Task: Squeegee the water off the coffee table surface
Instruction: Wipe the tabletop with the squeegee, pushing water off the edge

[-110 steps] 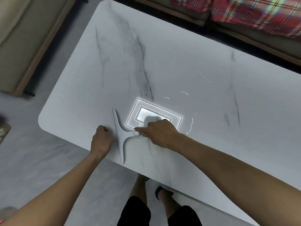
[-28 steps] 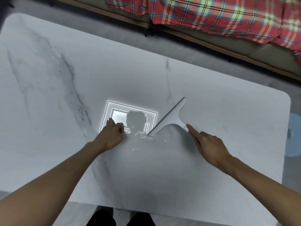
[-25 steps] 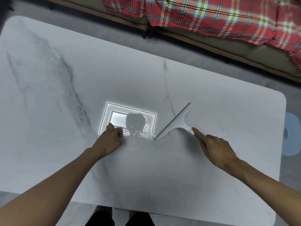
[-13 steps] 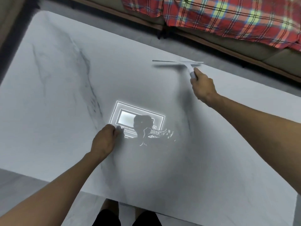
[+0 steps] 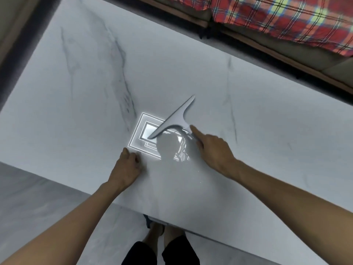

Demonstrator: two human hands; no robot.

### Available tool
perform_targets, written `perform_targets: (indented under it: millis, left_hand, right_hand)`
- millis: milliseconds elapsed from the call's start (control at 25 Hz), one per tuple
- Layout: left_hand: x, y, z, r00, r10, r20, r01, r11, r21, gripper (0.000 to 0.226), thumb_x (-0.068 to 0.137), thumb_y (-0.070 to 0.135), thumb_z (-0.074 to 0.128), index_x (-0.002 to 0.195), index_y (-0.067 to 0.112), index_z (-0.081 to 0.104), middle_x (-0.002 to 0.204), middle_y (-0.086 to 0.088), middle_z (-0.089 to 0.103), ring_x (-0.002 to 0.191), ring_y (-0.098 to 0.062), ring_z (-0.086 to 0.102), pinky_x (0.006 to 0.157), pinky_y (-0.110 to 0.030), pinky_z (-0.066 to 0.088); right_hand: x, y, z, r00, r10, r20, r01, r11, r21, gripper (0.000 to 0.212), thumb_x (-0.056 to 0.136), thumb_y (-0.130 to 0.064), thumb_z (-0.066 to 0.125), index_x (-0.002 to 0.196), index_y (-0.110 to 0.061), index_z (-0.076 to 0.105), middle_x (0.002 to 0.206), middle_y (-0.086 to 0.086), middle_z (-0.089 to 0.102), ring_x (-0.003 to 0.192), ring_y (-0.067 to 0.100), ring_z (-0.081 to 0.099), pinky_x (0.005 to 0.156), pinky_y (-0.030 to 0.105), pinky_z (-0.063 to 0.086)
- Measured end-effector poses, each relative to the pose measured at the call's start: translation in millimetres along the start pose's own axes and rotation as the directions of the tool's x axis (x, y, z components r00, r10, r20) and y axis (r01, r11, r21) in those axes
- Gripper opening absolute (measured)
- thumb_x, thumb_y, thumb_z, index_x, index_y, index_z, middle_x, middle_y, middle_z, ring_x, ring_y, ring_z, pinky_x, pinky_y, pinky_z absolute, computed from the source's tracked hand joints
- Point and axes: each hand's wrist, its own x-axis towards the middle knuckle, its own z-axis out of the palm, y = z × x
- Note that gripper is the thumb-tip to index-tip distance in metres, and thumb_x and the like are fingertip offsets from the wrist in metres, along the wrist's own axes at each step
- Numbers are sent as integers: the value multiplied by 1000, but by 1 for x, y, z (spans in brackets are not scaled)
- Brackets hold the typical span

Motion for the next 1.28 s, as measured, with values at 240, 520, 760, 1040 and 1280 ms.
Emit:
perform_targets:
  millis: [240, 520, 760, 1040, 1280]
  left_hand:
    - [-26, -11, 25, 979, -8, 206, -19, 991, 129, 26, 86, 16, 50, 110, 8, 50, 137, -21, 32, 116, -35, 43, 89, -38, 42]
    - [-50, -1, 45, 977, 33, 209, -65, 987, 149, 26, 87, 16, 43, 111, 9, 51, 138, -26, 37, 125, -39, 40, 95, -44, 42]
    - [-65, -22, 22, 976, -10, -219, 3, 1000, -28, 12, 93, 29, 42, 89, 22, 51, 75, 9, 58, 70, -20, 57, 56, -31, 37]
    - [-81, -86, 16, 930, -258, -262, 232, 964, -127, 20, 88, 14, 49, 108, 12, 56, 104, -6, 65, 85, -25, 56, 70, -33, 41]
    - [-88, -77, 41, 993, -57, -106, 59, 998, 13, 26, 75, -2, 55, 101, 4, 55, 111, -11, 47, 95, -31, 54, 71, -30, 37]
  right_hand:
    - [-102, 50, 14, 990, 134, 51, -127, 985, -116, 54, 101, -26, 28, 148, -49, 17, 92, 2, 63, 79, 31, 60, 70, 38, 49]
    - [-170, 95, -4, 949, 310, -57, -314, 943, -110, 42, 101, -45, 27, 142, -54, 32, 91, -8, 70, 78, 27, 61, 61, 32, 40]
    - [-156, 26, 6, 1000, -17, -26, 13, 989, -148, 47, 97, -59, 17, 143, -54, 28, 100, -7, 70, 90, 25, 67, 67, 35, 47]
    - [-104, -99, 113, 799, -488, 351, 573, 795, -199, 45, 104, -38, 34, 148, -36, 27, 97, 7, 62, 69, 30, 59, 56, 33, 34]
    - [-93, -53, 110, 887, -417, 199, 451, 875, -173, 41, 103, -44, 27, 145, -45, 27, 102, 4, 63, 83, 31, 64, 67, 37, 48]
